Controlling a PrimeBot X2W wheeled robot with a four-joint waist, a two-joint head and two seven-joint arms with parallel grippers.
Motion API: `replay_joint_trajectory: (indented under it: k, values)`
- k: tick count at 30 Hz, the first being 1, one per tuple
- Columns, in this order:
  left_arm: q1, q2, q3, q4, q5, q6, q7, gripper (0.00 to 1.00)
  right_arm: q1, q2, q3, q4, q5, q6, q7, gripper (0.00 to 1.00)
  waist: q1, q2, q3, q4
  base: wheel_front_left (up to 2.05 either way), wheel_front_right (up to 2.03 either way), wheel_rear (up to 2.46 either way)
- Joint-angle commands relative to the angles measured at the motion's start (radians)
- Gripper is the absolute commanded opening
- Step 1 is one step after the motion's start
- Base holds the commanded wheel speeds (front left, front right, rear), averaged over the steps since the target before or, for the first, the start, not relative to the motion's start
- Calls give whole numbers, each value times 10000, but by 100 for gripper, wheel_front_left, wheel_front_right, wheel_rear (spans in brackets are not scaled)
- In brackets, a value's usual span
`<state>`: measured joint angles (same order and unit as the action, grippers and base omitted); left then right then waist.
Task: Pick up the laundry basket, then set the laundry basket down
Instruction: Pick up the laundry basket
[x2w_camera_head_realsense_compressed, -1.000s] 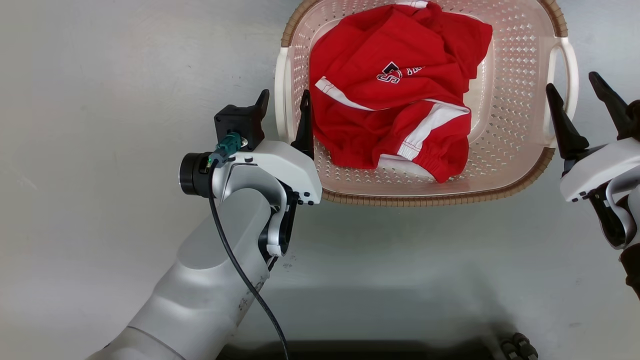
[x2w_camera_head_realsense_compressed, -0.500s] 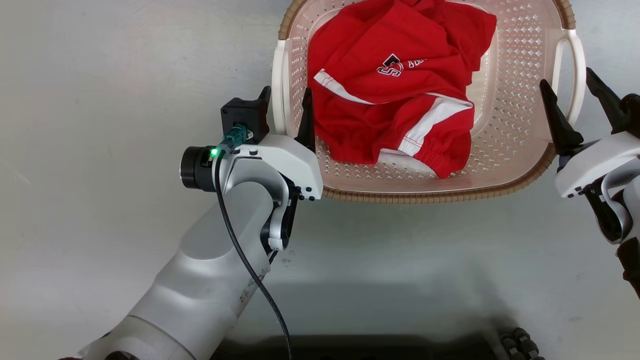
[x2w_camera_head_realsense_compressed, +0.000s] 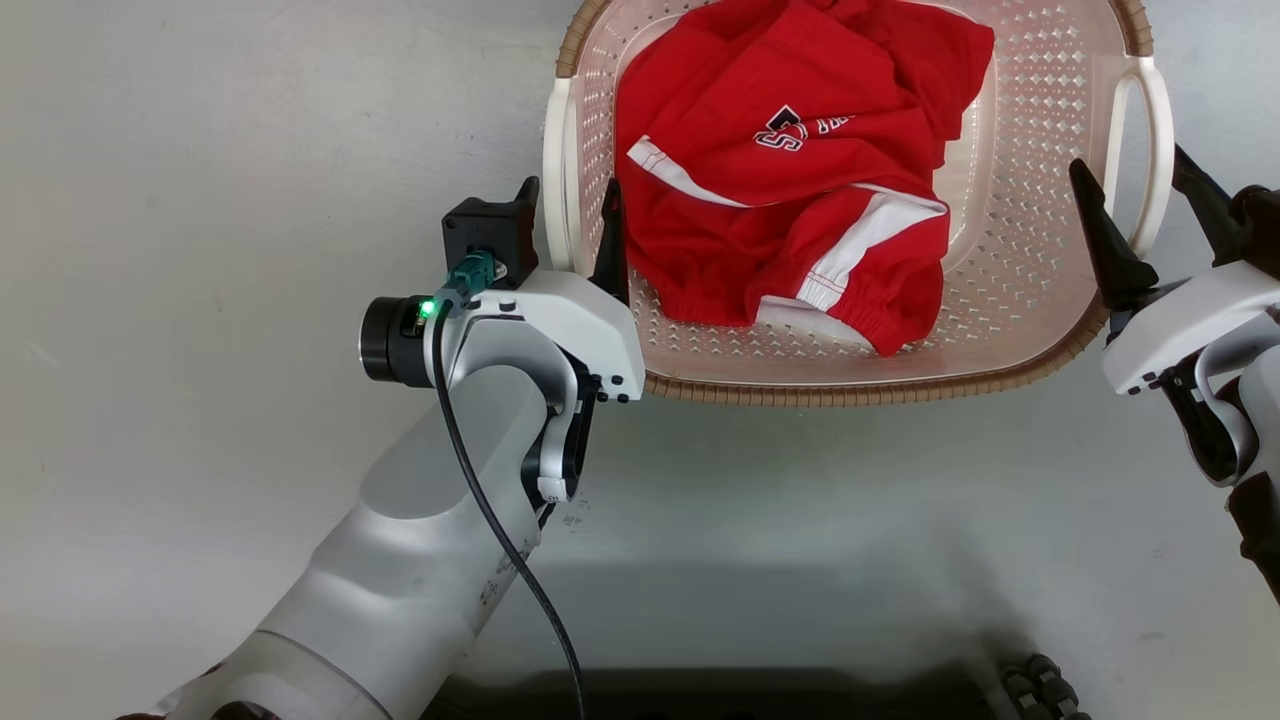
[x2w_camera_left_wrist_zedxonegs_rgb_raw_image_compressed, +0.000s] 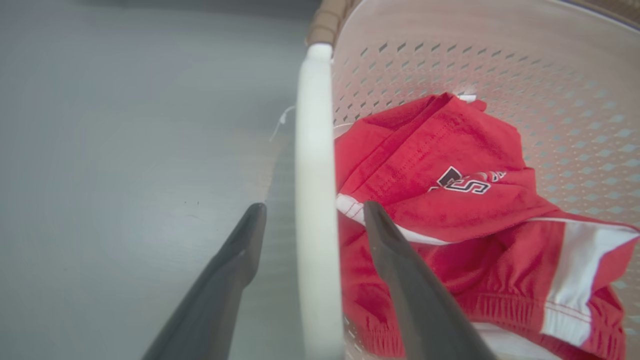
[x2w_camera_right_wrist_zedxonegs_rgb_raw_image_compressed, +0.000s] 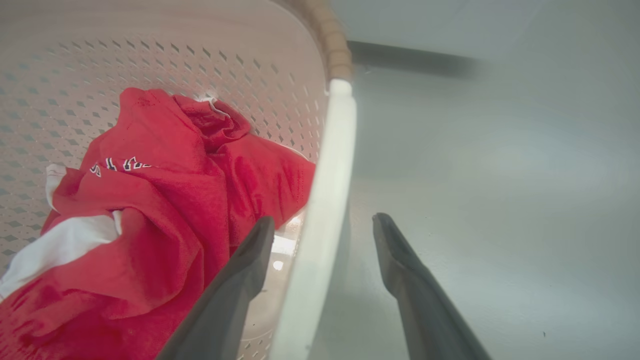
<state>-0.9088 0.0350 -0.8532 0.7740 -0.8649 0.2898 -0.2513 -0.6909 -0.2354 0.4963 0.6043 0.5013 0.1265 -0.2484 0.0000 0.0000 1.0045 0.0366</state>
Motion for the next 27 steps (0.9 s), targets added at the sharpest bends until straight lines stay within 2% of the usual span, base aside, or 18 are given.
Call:
replay_joint_trajectory:
  k: [1,12,13,14,15,17,27]
  values:
    - [54,152,106,-126,-49,113,-105,100,395,-115,145,-35,71,42,-134,100,0,0,6,-1,0,0,0]
    - [3,152,102,-60,-58,152,-105,100,390,-170,440,108,325,42,-134,100,0,0,79,24,0,0,0]
    - [-18,152,114,-96,-12,158,-105,100,385,-176,499,141,371,42,-134,71,0,0,87,32,0,0,0]
    - [-20,152,142,-132,18,149,-105,53,375,-177,541,167,448,42,-134,40,0,0,97,35,0,0,0]
    - [1,152,166,-148,-18,106,-105,0,371,-171,569,197,560,42,-134,0,0,0,100,35,0,0,0]
    - [7,152,100,-139,-37,-20,-105,0,355,-211,766,367,743,42,-134,0,0,0,89,58,0,0,0]
    - [103,152,34,-43,-87,-75,-105,0,274,-263,1269,747,1094,42,-134,0,0,0,-176,86,0,0,0]
